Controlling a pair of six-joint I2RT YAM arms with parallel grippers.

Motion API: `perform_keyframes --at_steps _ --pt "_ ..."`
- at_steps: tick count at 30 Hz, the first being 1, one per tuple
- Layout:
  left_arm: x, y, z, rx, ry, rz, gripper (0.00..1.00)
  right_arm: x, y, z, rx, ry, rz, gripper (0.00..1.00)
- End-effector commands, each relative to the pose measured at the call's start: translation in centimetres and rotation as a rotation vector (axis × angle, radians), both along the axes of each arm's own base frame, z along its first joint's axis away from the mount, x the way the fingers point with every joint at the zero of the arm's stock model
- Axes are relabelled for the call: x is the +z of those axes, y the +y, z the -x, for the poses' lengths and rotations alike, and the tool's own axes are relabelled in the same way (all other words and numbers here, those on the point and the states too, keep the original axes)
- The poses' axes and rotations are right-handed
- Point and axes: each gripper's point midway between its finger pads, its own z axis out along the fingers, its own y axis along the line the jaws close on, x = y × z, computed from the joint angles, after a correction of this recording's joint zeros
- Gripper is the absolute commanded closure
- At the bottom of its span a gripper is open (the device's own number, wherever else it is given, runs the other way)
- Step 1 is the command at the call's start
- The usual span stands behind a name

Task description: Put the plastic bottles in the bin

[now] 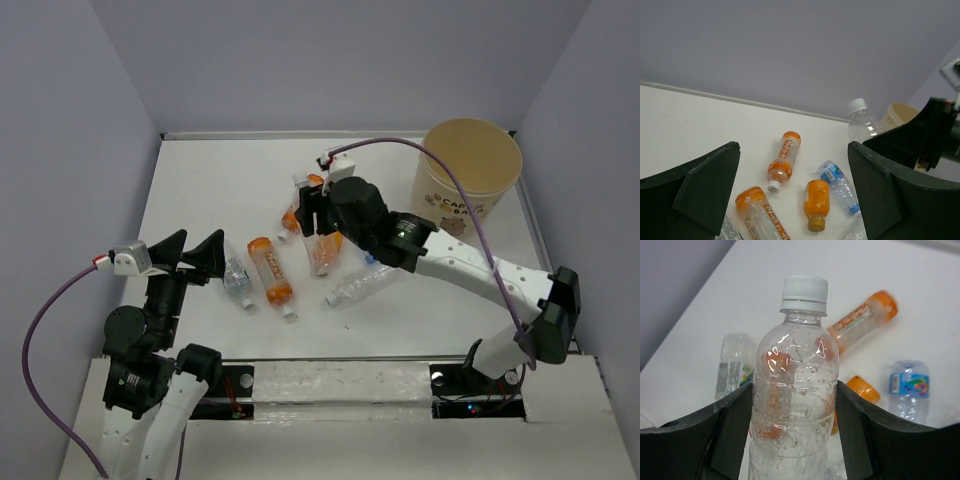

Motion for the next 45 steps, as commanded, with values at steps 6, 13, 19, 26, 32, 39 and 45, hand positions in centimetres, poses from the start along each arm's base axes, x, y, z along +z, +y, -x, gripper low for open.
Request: perform_keyframes --at_steps 6,13,19,26,32,39,45 --pt "1.3 -0.1 0.7 -0.017 -0.067 0.008 0.01 16.5 -24.5 -9.7 -0.695 -0.465 -0.241 0.55" --pt "1.5 -0.4 0.9 -0.032 -0.076 0.011 0.01 20.0 -39.0 -13.2 -1.078 -0.652 -0.218 0.55" --pt "1.7 -0.2 1.2 -0.031 -0.085 0.014 0.01 16.1 -42.8 -16.6 -1.136 -0.624 -0.141 0.55" --pt "1.6 -0.3 1.1 -0.033 -0.08 0.014 0.01 12.3 -42.1 -15.7 -1.085 -0.633 -0.152 0.22" --pt "1.5 -0.4 1.0 -0.036 -0.077 0.014 0.01 13.9 -39.9 -14.4 -0.946 -0.645 -0.207 0.04" --pt "1.6 0.0 1.2 -0.019 -0.08 0.022 0.01 11.7 -28.1 -11.0 -0.66 -0.488 -0.202 0.14" --pt "1.2 -0.4 0.8 -0.029 -0.064 0.014 0.01 2.2 -15.1 -4.3 -0.301 -0.245 -0.174 0.2"
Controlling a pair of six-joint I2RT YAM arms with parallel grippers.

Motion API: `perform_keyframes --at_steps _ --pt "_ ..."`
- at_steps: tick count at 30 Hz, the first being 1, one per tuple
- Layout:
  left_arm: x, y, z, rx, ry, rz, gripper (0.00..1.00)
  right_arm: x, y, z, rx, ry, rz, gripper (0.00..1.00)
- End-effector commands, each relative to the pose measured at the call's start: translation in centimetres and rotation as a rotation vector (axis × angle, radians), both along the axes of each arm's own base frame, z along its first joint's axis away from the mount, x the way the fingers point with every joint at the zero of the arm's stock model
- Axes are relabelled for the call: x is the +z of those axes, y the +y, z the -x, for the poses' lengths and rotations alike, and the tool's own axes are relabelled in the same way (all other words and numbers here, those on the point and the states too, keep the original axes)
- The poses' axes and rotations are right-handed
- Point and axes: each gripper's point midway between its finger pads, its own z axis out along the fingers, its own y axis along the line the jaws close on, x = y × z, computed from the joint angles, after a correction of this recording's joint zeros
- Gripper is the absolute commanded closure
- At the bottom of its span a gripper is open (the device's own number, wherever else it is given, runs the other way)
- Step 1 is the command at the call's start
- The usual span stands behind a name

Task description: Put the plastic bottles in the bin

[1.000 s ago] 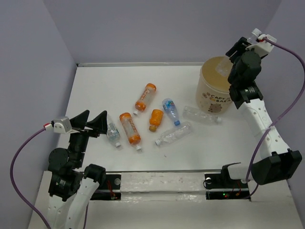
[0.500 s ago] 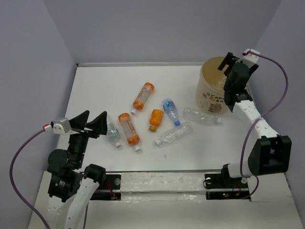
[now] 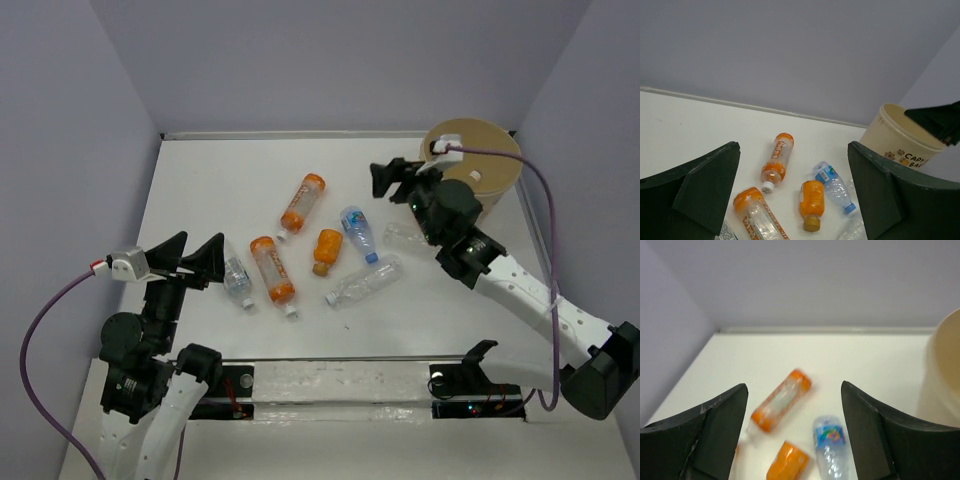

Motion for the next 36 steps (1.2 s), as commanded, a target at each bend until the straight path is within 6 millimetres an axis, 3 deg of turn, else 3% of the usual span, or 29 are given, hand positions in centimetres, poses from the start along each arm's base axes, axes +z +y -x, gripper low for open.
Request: perform_keyframes --at_steps 1,3,5,6,7,10,11,14,17,23,29,36 --pt "0.9 -0.3 0.0 -0.012 -0.04 0.004 0.01 -11.1 7.4 3.8 0.248 0.251 0.176 0.2" --pt "0.8 -0.4 -0.2 -0.019 -0.035 -0.002 0.01 -11.9 9.3 3.5 0.311 0.292 0.234 0.19" --pt "0.7 -0.4 -0.2 -0.016 -0.03 -0.002 0.01 -16.1 10.2 2.9 0.335 0.431 0.361 0.16" --pt "0.7 -0.4 -0.1 -0.016 -0.031 -0.001 0.01 -15.3 10.7 2.2 0.33 0.434 0.366 0.14" --pt "0.7 -0.3 -0.1 -0.013 -0.031 0.0 0.01 -17.5 10.8 1.7 0.32 0.486 0.424 0.12" --pt "0.8 -0.2 -0.1 -0.006 -0.035 0.002 0.01 -18.8 11.6 0.6 0.337 0.538 0.475 0.1" --pt "0.8 -0.1 -0.1 -0.003 -0.034 0.004 0.01 -20.8 11.7 -0.1 0.331 0.586 0.5 0.1" --pt "0.6 -0.2 -0.3 -0.004 -0.026 0.0 0.01 -21.5 12.2 -1.2 0.323 0.623 0.511 0.11" --pt "0.7 -0.2 -0.2 -0.006 -0.027 0.001 0.01 -23.4 10.5 -3.4 0.259 0.679 0.518 0.14" --pt "0.6 -0.5 -0.5 -0.014 -0.023 -0.005 0.01 -26.3 9.0 -5.0 0.227 0.764 0.54 0.16" --pt "0.6 -0.6 -0.7 -0.019 -0.017 -0.008 0.01 -29.4 9.3 -5.9 0.273 0.836 0.543 0.16" --pt "0.5 -0.7 -0.9 -0.017 -0.011 -0.01 0.01 -31.0 9.3 -7.3 0.267 0.866 0.525 0.21"
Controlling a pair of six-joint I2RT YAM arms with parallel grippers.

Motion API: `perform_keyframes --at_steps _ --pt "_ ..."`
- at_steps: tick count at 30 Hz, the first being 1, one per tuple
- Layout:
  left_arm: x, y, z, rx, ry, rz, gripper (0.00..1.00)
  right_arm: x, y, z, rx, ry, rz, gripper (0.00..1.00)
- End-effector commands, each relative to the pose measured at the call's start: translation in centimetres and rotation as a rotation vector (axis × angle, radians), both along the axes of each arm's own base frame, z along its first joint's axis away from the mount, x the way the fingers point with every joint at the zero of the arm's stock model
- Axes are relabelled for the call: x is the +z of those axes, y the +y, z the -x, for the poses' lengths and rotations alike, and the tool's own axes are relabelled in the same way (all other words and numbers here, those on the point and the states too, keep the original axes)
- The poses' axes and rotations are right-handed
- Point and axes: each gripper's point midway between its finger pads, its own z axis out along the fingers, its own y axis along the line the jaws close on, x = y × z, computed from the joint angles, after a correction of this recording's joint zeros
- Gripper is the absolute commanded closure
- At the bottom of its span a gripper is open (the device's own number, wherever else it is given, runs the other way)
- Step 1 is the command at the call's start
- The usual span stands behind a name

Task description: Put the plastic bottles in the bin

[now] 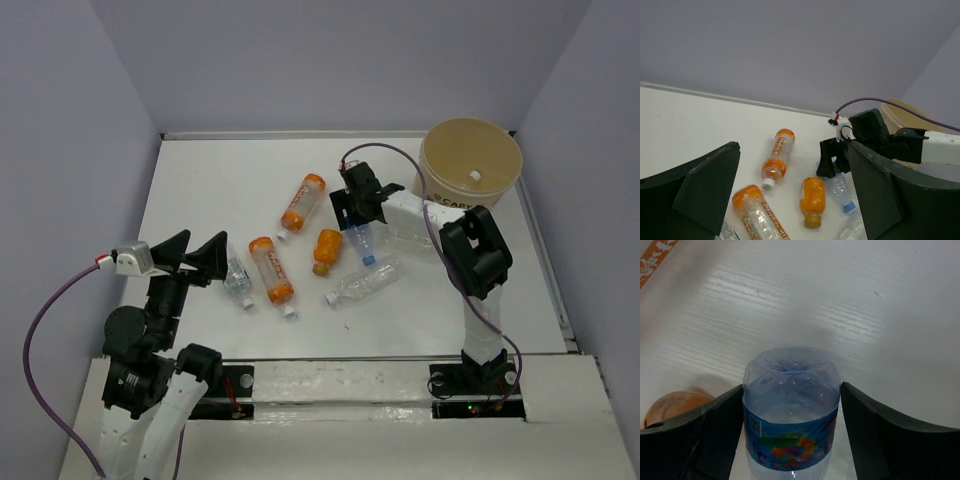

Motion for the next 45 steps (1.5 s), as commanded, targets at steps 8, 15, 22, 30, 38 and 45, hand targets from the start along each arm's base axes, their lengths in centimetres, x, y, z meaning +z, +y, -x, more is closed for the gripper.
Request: perform_keyframes --at_steps 8,15,22,30,38,45 --pt "1.0 -0.3 -0.6 -0.005 -0.034 0.002 0.01 4.8 0.2 -3.2 -0.033 -0.115 -0.055 0.48" --pt "0.8 -0.6 -0.7 -0.019 -0.029 -0.003 0.01 20.8 0.2 -4.5 -0.051 -0.483 -0.253 0.49" --pt "0.9 -0.5 -0.2 -0.021 -0.035 -0.003 0.01 37.3 -9.5 -2.2 -0.297 -0.9 -0.245 0.5" --pt "1.4 -0.2 0.6 -0.017 -0.061 0.005 0.01 40.2 -27.1 -2.4 -0.761 -1.096 -0.038 0.52" --pt "1.3 -0.8 0.5 -0.047 -0.054 0.005 0.01 34.5 -32.8 -5.0 -0.779 -1.055 0.025 0.28" --pt "1.2 -1.0 0.4 -0.053 -0.048 0.001 0.01 36.5 -26.9 -1.7 -0.629 -1.059 -0.222 0.08"
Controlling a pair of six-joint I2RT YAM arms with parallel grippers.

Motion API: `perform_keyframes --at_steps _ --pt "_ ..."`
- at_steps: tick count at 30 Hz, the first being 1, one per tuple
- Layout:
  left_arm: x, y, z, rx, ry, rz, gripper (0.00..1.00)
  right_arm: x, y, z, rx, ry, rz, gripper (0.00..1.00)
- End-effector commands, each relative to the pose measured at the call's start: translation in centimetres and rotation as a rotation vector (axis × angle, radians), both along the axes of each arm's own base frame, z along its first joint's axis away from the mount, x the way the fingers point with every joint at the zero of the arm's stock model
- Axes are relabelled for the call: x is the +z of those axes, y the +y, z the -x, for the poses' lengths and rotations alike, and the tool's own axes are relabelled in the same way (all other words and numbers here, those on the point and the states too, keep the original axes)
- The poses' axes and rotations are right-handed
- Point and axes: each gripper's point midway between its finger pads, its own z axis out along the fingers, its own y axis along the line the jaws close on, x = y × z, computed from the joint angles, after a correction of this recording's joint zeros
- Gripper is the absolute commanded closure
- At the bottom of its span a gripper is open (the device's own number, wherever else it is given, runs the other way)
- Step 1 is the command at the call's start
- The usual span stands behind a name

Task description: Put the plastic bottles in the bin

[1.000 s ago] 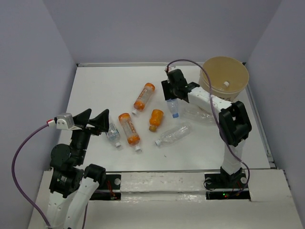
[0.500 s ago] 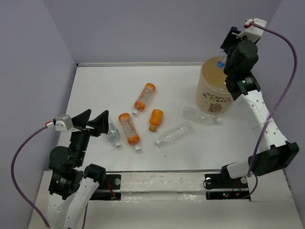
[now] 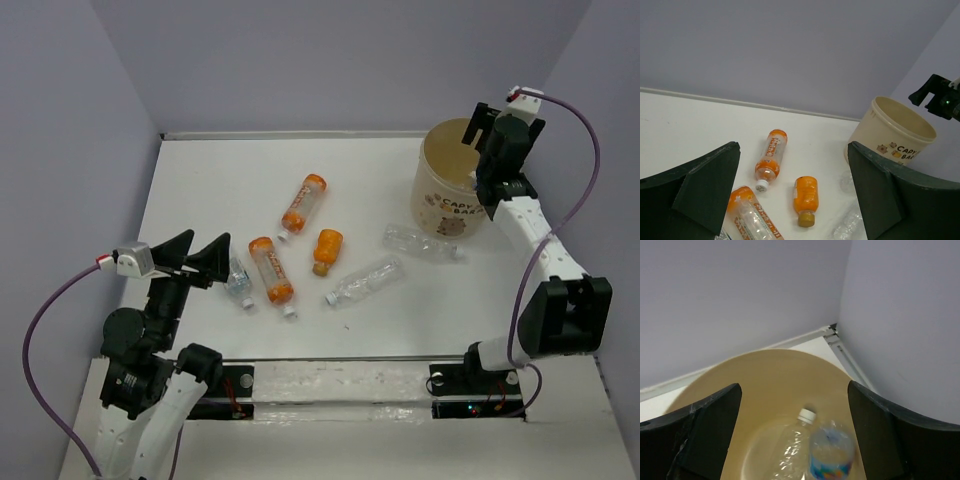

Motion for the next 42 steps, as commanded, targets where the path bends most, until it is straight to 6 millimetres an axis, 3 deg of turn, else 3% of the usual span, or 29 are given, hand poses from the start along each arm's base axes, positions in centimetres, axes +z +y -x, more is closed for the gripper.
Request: perform_keyframes --at_steps 1,4,5,6,7,8,10,11,14,18,21,22,25,29,32,39,42 --pt "0.8 -0.2 -0.1 -0.009 -0.032 -0.003 0.01 9.8 6.0 3.4 0.183 -0.252 -0.068 0.08" --pt "0.7 -0.3 -0.3 -0.009 -0.025 -0.006 0.01 9.3 11.9 4.9 0.292 -0.215 -0.044 0.08" --pt "0.7 -0.3 -0.4 -0.009 -0.025 -0.006 0.01 8.5 16.1 6.1 0.38 -0.188 -0.065 0.08" --pt "0.7 -0.3 -0.4 -0.008 -0.025 -0.006 0.01 7.4 18.2 6.6 0.422 -0.162 -0.085 0.08" --pt "0.7 -0.2 -0.4 -0.005 -0.026 -0.006 0.01 5.1 20.1 7.2 0.455 -0.11 -0.104 0.08" --pt "0.7 -0.1 -0.4 0.001 -0.026 -0.003 0.01 2.8 23.5 8.3 0.519 -0.057 -0.174 0.08" --pt "0.6 -0.1 -0.5 0.003 -0.022 -0.006 0.01 -0.7 26.8 9.5 0.58 0.01 -0.228 0.08" --pt "0.4 -0.1 -0.6 0.006 -0.018 -0.009 0.01 -3.4 28.2 10.2 0.595 0.058 -0.288 0.08" --pt "0.2 -0.4 -0.9 -0.001 -0.003 -0.013 0.01 -9.7 34.8 12.5 0.73 0.221 -0.388 0.08" --pt "0.3 -0.3 -0.8 0.001 -0.008 -0.012 0.01 -15.0 38.8 13.0 0.77 0.37 -0.485 0.06" --pt "0.2 -0.2 -0.7 0.003 -0.006 -0.013 0.01 -17.1 40.0 12.8 0.752 0.42 -0.547 0.05" --pt "0.2 -0.2 -0.7 0.003 -0.006 -0.013 0.01 -18.9 40.4 12.6 0.742 0.455 -0.543 0.05" --pt "0.2 -0.3 -0.8 -0.002 -0.005 -0.014 0.01 -20.7 41.4 12.5 0.731 0.499 -0.575 0.05" --pt "0.2 -0.3 -0.7 -0.002 -0.008 -0.013 0.01 -24.3 40.4 12.0 0.621 0.526 -0.576 0.04" --pt "0.2 -0.4 -0.7 -0.005 -0.007 -0.014 0.01 -25.8 40.8 11.8 0.619 0.553 -0.564 0.06" --pt "0.3 -0.3 -0.7 -0.003 -0.01 -0.014 0.01 -25.8 40.6 9.9 0.576 0.506 -0.501 0.23" --pt "0.4 -0.3 -0.5 -0.004 -0.017 -0.012 0.01 -25.7 40.4 9.2 0.562 0.488 -0.47 0.43"
